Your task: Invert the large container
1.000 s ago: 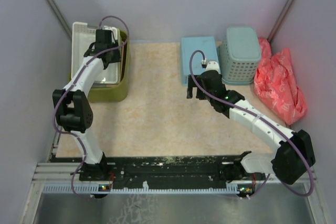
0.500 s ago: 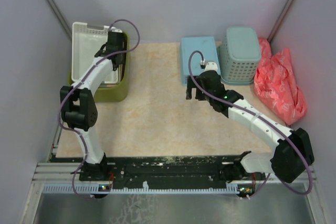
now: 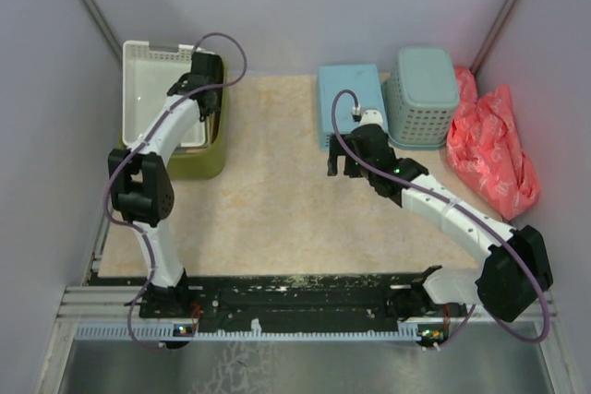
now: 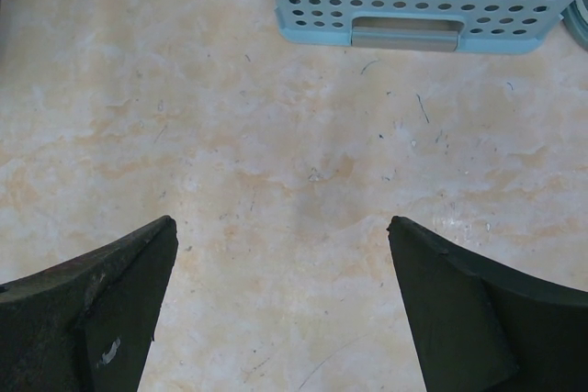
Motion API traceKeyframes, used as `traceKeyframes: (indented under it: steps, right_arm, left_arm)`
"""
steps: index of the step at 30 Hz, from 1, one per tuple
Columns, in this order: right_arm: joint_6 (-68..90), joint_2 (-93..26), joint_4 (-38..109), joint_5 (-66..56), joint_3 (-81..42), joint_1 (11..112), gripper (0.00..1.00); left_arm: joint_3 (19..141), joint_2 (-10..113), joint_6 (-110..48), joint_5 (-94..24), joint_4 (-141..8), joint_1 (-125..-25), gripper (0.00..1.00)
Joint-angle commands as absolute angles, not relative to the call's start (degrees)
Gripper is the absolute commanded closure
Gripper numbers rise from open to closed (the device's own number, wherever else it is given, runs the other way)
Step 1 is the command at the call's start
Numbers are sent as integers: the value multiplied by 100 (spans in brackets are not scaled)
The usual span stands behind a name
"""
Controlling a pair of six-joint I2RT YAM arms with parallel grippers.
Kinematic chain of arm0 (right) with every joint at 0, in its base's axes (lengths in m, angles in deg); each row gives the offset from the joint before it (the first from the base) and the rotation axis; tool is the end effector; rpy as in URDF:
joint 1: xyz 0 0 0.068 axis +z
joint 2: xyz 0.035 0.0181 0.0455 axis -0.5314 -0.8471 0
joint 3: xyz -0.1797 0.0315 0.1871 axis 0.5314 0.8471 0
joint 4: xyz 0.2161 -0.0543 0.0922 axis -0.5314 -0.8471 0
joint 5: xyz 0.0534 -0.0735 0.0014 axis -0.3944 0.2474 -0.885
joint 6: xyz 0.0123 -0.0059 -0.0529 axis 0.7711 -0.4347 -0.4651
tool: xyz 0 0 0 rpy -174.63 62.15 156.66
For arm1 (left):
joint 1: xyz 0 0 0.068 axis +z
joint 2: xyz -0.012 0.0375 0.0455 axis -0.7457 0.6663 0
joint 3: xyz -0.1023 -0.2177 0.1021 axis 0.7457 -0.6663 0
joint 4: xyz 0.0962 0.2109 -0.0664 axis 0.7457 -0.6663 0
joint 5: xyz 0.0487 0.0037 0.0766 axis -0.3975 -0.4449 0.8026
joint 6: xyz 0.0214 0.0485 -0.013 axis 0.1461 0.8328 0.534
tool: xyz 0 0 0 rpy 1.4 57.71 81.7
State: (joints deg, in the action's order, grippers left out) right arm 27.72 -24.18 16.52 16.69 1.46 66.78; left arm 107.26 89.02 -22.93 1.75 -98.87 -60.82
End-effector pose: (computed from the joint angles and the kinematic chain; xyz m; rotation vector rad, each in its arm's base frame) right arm 0.2198 0.1412 0.2791 -0.0743 2.2054 0.2952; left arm 0.4190 -0.0758 0.2782 -0.0650 2.2629 0.4248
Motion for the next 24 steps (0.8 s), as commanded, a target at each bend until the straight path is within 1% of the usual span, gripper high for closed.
traceKeyframes:
  steps: [1,4,9,13,17,19,22,24]
  right_arm:
    - [2808,-2112,1772,1810,-89,6629,2]
    - [2806,-2089,1812,1828,-86,6620,2]
    - [2878,-2042,1877,1841,-94,6620,2]
    - [2939,-1894,1887,1981,-67,6620,3]
    - [2812,-1718,1438,2558,-338,6485,2]
    - [3003,-1698,802,2609,-689,5966,1]
    - [3421,-1474,422,1291,-963,4411,1]
    - [3500,-1153,440,928,-972,3926,2]
  left_arm:
    - [11083,8034,-2432,-228,-10121,-6094,100]
    - [11198,7399,-2355,-493,-10113,-6093,100]
    - [11469,6687,-2200,-1060,-10130,-6095,100]
    - [11732,6280,-2414,-1776,-10283,-6176,100]
    - [11825,5976,-2709,-2886,-10324,-6384,100]
    - [11584,5820,-3050,-3399,-10095,-6552,100]
    - [11084,5628,-3471,-4115,-9673,-6941,100]
    - [11021,5651,-3775,-4545,-9667,-7241,100]
